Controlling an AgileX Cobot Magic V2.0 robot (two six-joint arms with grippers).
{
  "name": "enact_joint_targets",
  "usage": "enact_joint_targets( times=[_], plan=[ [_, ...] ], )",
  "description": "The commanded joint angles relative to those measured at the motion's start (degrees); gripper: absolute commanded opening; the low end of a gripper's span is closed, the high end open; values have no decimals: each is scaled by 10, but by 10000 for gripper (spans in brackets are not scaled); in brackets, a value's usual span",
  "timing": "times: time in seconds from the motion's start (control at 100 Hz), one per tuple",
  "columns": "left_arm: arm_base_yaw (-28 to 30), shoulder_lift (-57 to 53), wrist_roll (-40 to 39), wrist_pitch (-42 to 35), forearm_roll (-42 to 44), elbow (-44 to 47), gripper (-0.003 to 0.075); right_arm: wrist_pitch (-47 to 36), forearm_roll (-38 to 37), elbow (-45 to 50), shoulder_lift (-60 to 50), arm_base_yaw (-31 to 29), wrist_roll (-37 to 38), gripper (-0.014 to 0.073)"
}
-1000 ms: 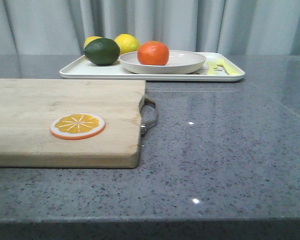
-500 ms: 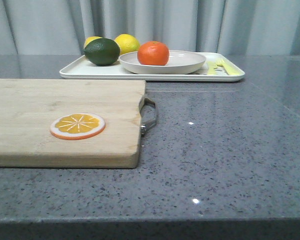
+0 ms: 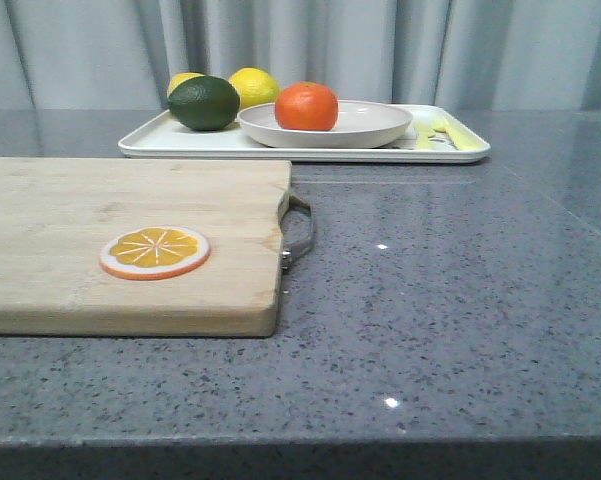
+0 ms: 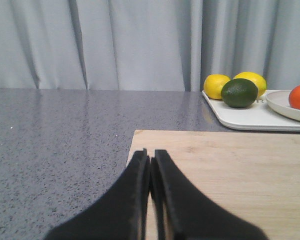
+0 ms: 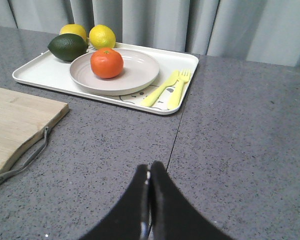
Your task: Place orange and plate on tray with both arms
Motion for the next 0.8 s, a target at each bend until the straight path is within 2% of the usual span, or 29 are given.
enact_joint_targets(
  times=[0.0, 0.79],
  plan=[
    [8, -20, -7, -20, 2, 4, -20, -45, 2, -14, 2, 0, -2, -67],
    [8, -20, -7, -4, 2, 5, -20, -46, 2, -14, 2, 0, -2, -67]
  ],
)
